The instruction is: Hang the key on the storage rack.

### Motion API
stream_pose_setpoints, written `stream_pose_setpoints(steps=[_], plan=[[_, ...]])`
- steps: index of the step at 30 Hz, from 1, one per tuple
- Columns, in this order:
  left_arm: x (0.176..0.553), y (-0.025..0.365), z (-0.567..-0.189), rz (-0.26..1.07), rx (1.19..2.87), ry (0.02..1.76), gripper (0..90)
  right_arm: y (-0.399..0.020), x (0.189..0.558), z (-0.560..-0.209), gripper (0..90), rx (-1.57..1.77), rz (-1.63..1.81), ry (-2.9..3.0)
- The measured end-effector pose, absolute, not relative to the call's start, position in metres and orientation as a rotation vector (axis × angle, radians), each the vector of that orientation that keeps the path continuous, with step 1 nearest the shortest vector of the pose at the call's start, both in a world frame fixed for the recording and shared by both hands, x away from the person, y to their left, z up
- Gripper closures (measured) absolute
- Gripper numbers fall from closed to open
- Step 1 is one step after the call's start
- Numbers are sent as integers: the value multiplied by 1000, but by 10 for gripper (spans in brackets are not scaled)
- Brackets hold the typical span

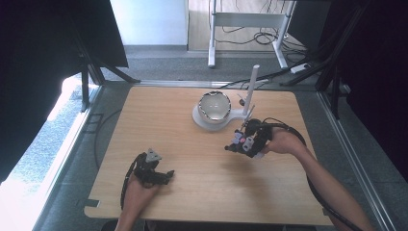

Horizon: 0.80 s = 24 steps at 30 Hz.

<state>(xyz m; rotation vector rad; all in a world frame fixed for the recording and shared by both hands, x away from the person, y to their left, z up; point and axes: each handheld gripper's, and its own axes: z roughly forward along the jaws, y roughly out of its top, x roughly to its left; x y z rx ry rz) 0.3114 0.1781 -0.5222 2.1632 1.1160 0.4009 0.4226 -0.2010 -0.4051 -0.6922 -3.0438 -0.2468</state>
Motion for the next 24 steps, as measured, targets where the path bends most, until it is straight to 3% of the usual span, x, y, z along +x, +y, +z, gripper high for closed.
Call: stream_pose_setpoints(steps=[24], plan=[[311,178,-522,399,2160,1118,72,-270,455,-350,420,-1009,-333,-3028]])
